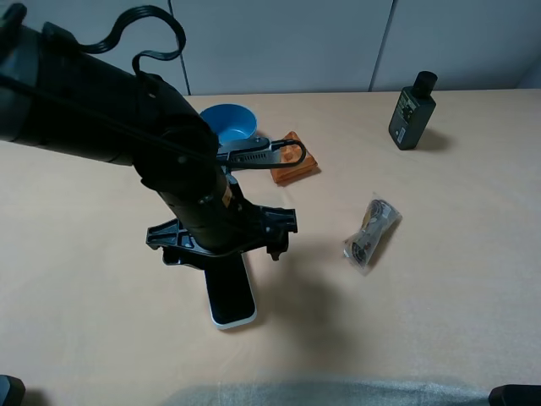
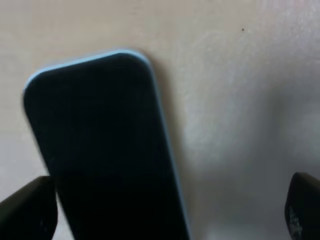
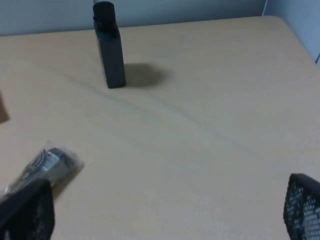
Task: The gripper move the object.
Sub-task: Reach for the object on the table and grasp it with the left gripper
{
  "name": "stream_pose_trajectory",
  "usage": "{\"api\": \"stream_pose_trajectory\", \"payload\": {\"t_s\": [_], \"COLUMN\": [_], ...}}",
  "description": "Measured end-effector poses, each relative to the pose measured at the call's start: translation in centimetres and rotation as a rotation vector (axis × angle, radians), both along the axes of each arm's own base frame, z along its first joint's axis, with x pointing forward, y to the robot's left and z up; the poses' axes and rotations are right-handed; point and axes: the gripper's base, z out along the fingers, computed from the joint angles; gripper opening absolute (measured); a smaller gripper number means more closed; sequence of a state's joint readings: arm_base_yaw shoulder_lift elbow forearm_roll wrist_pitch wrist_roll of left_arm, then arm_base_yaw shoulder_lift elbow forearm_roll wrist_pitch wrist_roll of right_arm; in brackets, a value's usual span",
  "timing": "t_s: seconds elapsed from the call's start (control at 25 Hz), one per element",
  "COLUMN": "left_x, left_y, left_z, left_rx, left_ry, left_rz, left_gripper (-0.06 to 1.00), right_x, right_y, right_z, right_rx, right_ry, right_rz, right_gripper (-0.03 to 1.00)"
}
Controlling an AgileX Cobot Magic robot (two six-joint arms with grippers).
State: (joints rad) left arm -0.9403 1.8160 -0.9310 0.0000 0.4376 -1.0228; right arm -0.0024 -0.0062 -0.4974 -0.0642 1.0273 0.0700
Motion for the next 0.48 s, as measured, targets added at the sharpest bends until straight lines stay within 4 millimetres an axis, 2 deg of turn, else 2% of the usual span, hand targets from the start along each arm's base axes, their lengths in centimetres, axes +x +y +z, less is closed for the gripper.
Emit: {"api": "stream_pose_trajectory", "payload": {"t_s": [0.48], "left_x": [-1.1], "left_y": [0.4], "left_z": [-0.4], "left_rx": [0.064], "left_ry": [0.170], "left_rz": [0.087], "left_gripper": [0.90], "right_x": [0.0], "right_y": [0.0], "right_z": [0.0], "right_rx": [0.000], "right_ry": [0.000], "right_rz": [0.000], "right_gripper": [0.69]}}
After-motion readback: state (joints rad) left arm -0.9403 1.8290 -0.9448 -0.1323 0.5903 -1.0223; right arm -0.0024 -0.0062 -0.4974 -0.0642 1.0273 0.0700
